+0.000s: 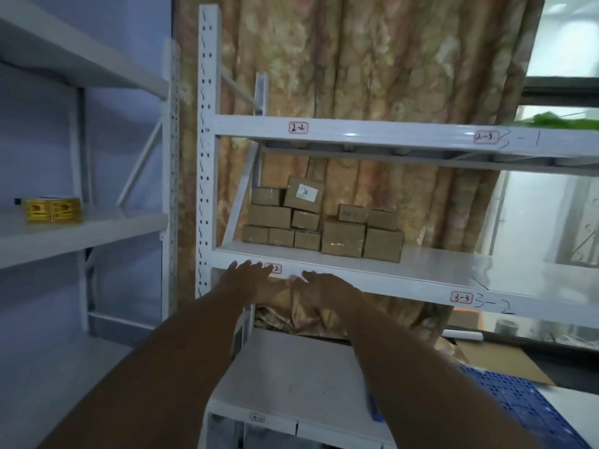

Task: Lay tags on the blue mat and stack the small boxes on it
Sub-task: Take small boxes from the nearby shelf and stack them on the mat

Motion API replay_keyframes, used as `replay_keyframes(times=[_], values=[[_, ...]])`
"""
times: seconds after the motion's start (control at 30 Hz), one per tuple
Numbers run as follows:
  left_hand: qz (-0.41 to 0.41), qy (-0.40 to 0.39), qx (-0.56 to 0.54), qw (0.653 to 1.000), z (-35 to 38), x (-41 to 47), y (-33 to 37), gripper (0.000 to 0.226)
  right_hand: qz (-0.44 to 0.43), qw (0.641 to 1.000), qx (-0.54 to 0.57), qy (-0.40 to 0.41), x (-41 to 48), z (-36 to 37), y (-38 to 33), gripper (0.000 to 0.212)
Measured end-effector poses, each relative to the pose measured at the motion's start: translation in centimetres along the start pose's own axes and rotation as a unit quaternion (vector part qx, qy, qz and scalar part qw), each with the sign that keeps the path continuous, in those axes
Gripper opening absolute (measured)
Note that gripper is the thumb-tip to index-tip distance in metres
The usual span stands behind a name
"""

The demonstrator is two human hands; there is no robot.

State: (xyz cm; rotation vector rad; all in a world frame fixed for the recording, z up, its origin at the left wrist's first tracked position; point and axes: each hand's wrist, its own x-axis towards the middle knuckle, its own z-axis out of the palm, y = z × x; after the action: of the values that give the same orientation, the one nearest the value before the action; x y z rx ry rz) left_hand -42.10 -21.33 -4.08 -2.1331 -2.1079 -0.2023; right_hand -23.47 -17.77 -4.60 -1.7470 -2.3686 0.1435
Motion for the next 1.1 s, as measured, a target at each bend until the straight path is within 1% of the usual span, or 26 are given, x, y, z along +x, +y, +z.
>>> replay_keyframes(times=[0.03, 0.07, 0.13, 0.2, 0.23, 0.3, 0.33, 0.4, 0.47, 0.5, 0.57, 0.6, 0.63, 0.67, 0.7, 0.73, 0.77, 0.8, 0.83, 0.9, 0.93, 1.0, 1.1], values=[[0.012, 0.006, 0.005, 1.0, -0.8, 0.0, -0.6, 0.105, 0.0, 1.0, -0.013, 0.018, -0.1, -0.9, -1.1, 0.077], [0.008, 0.013, -0.01, 1.0, -1.7, 0.1, -1.2, 0.107, 0.003, 1.0, -0.016, 0.027, -0.7, -2.0, -2.2, 0.079], [-0.009, 0.015, -0.048, 0.999, -3.1, 0.9, -2.4, 0.102, 0.016, 0.999, 0.003, 0.036, -0.7, -3.8, -4.0, 0.078], [-0.004, 0.039, -0.068, 0.997, -4.2, 1.9, -3.4, 0.102, 0.028, 0.999, -0.001, 0.038, -0.1, -5.3, -5.0, 0.076], [0.009, 0.053, -0.071, 0.996, -4.4, 2.5, -3.7, 0.096, 0.032, 0.999, -0.007, 0.036, 0.5, -6.0, -5.3, 0.074], [0.027, 0.068, -0.097, 0.993, -5.5, 3.2, -3.8, 0.077, 0.033, 0.998, -0.022, 0.052, 1.3, -7.2, -6.3, 0.071], [0.035, 0.063, -0.108, 0.992, -5.9, 4.1, -3.9, 0.077, 0.036, 0.997, -0.024, 0.063, 1.7, -7.6, -6.5, 0.07], [0.036, 0.047, -0.086, 0.995, -6.3, 6.4, -4.1, 0.094, 0.047, 0.996, -0.026, 0.075, 3.1, -8.2, -6.5, 0.07], [0.019, 0.07, -0.083, 0.994, -6.7, 8.3, -4.2, 0.101, 0.058, 0.994, -0.033, 0.083, 4.6, -8.8, -6.5, 0.068], [0.024, 0.086, -0.087, 0.992, -6.9, 9.2, -4.3, 0.096, 0.05, 0.994, -0.045, 0.088, 5.9, -9.0, -6.3, 0.064], [0.063, 0.106, -0.054, 0.991, -7.4, 10.9, -4.2, 0.074, 0.041, 0.991, -0.085, 0.093, 7.9, -9.3, -6.0, 0.058], [0.074, 0.109, -0.04, 0.99, -7.5, 12.1, -4.2, 0.069, 0.048, 0.989, -0.099, 0.097, 8.8, -9.4, -5.8, 0.058], [0.081, 0.106, -0.032, 0.991, -7.7, 12.9, -4.1, 0.069, 0.053, 0.988, -0.098, 0.106, 10.2, -9.5, -5.1, 0.06], [0.081, 0.104, -0.033, 0.991, -7.7, 13.9, -4.0, 0.07, 0.061, 0.987, -0.098, 0.115, 11.9, -9.6, -4.2, 0.067], [0.084, 0.108, -0.044, 0.99, -7.8, 15.1, -4.1, 0.069, 0.067, 0.985, -0.094, 0.131, 13.5, -9.7, -3.0, 0.078], [0.085, 0.114, -0.071, 0.987, -7.8, 16.1, -4.2, 0.068, 0.074, 0.983, -0.085, 0.142, 15.6, -9.7, -1.8, 0.09], [0.09, 0.129, -0.103, 0.982, -7.9, 17.0, -4.4, 0.068, 0.079, 0.983, -0.07, 0.153, 17.5, -9.6, -0.7, 0.096], [0.091, 0.15, -0.132, 0.976, -7.8, 18.0, -4.7, 0.072, 0.083, 0.982, -0.055, 0.161, 17.5, -10.0, -0.9, 0.094], [0.094, 0.17, -0.146, 0.97, -7.8, 19.1, -5.1, 0.078, 0.084, 0.98, -0.042, 0.174, 17.2, -10.3, -1.5, 0.086], [0.077, 0.169, -0.155, 0.97, -7.7, 21.2, -6.3, 0.089, 0.068, 0.975, -0.039, 0.21, 16.9, -10.7, -2.9, 0.068], [0.06, 0.156, -0.163, 0.972, -7.4, 22.7, -7.0, 0.086, 0.06, 0.972, -0.039, 0.225, 17.3, -10.9, -3.5, 0.062], [0.037, 0.146, -0.161, 0.975, -7.5, 24.2, -8.2, 0.064, 0.037, 0.967, -0.029, 0.251, 18.2, -11.4, -4.6, 0.051], [0.041, 0.146, -0.169, 0.974, -7.9, 25.0, -9.1, 0.052, -0.021, 0.953, -0.027, 0.3, 20.2, -11.7, -6.5, 0.033]])
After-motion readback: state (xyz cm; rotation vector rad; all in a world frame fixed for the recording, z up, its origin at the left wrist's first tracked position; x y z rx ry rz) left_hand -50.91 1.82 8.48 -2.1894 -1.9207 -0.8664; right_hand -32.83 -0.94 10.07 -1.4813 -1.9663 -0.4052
